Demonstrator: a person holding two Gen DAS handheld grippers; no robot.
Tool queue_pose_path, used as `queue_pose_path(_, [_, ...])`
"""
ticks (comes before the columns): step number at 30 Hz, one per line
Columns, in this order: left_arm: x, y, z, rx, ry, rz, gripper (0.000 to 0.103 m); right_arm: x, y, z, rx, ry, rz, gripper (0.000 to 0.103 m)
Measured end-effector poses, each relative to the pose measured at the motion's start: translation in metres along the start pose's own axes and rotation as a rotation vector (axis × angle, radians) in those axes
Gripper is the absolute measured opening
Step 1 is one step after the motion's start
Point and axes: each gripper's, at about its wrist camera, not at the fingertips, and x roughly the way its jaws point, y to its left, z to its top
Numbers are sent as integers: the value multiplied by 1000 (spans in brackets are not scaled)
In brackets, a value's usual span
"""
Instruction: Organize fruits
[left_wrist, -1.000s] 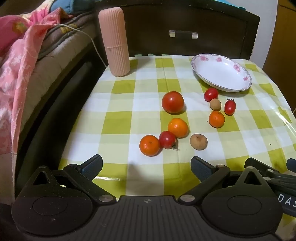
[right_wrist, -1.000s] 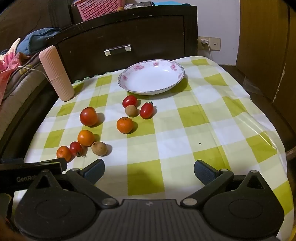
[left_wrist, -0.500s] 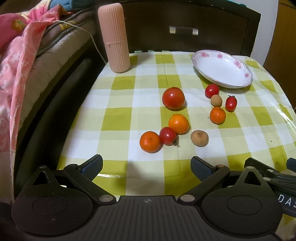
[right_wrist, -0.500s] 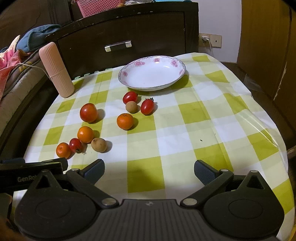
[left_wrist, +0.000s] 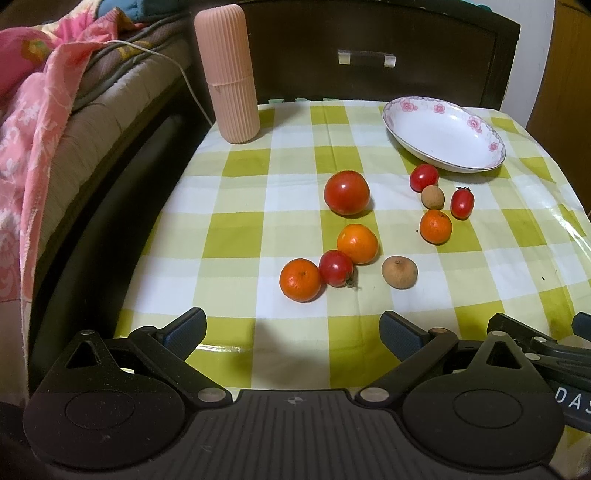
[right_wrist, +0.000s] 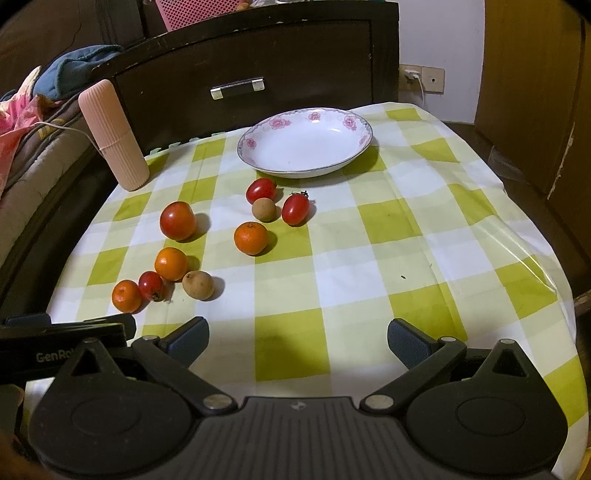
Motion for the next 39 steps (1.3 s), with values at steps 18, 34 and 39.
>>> queue_pose_path(18, [-1, 5, -1, -12, 7, 10, 100, 1, 5, 0, -12, 5, 7, 102])
queue_pose_path(34, [5, 27, -7, -82, 72, 21, 94, 7, 30, 10, -78, 15, 100, 93])
queue_pose_path(39, [4, 28, -12, -75, 86, 62, 94, 13, 34, 14, -82, 42, 132, 92])
